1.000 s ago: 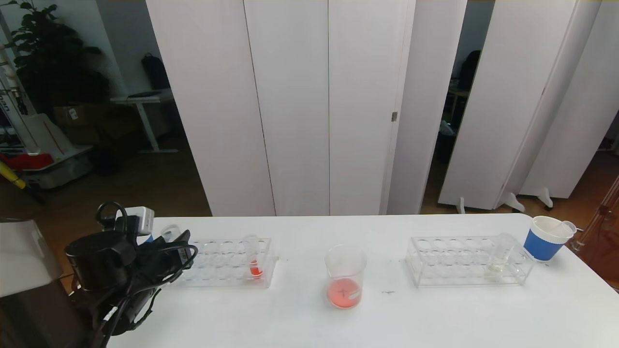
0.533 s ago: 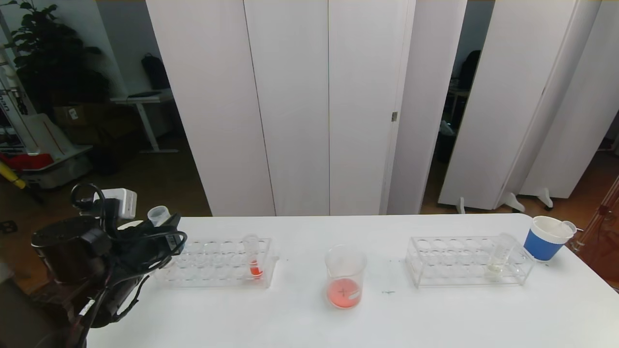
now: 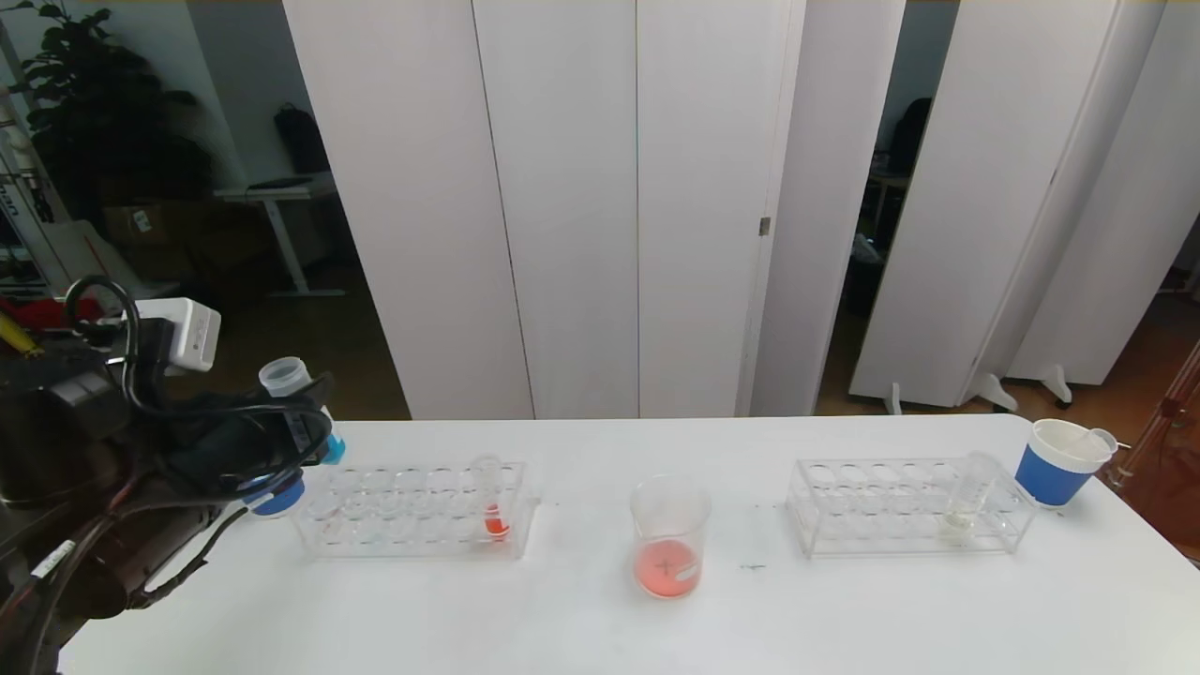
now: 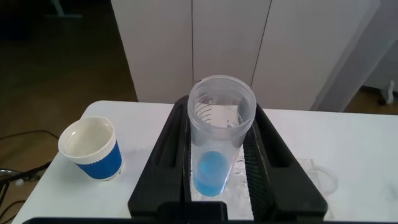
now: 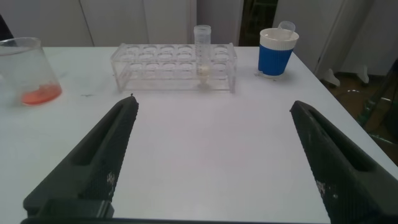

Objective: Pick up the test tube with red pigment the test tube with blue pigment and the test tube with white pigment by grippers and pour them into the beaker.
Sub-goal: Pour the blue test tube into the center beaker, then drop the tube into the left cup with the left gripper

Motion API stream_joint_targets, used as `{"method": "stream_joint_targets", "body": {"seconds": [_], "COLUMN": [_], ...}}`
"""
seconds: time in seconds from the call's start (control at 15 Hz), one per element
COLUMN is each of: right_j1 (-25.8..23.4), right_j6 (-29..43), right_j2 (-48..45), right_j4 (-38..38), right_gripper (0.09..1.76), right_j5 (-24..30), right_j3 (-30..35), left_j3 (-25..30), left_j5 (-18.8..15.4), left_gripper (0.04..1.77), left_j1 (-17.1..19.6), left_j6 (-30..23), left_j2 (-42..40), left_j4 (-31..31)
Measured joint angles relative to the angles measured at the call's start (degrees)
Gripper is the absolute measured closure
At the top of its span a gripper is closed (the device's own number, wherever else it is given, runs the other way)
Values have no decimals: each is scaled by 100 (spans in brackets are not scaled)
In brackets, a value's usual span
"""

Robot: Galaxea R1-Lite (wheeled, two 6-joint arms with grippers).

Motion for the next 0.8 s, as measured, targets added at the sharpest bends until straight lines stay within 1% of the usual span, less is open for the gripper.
{"method": "stream_joint_targets", "body": {"seconds": [0.13,0.27,0.33,0.47,0.6,0.8], "right_j1": [0,0,0,0,0,0], "right_j6": [0,0,-2,0,-2,-2], "right_j2": [0,0,0,0,0,0], "right_j4": [0,0,0,0,0,2], "right_gripper": [10,10,10,10,10,10], "right_j5": [-2,0,0,0,0,0], "right_j3": [0,0,0,0,0,0], "left_j3": [-424,-822,-1001,-1270,-1395,-1530], "left_j5": [-6,-26,-52,-229,-485,-736], "left_gripper": [124,124,124,124,124,124], "left_j1": [-185,-386,-489,-703,-878,-972], "left_j6": [-11,-7,-7,1,22,28], "left_j2": [-425,-761,-878,-1007,-1014,-887], "left_j4": [720,1202,1343,1495,1510,1491]}}
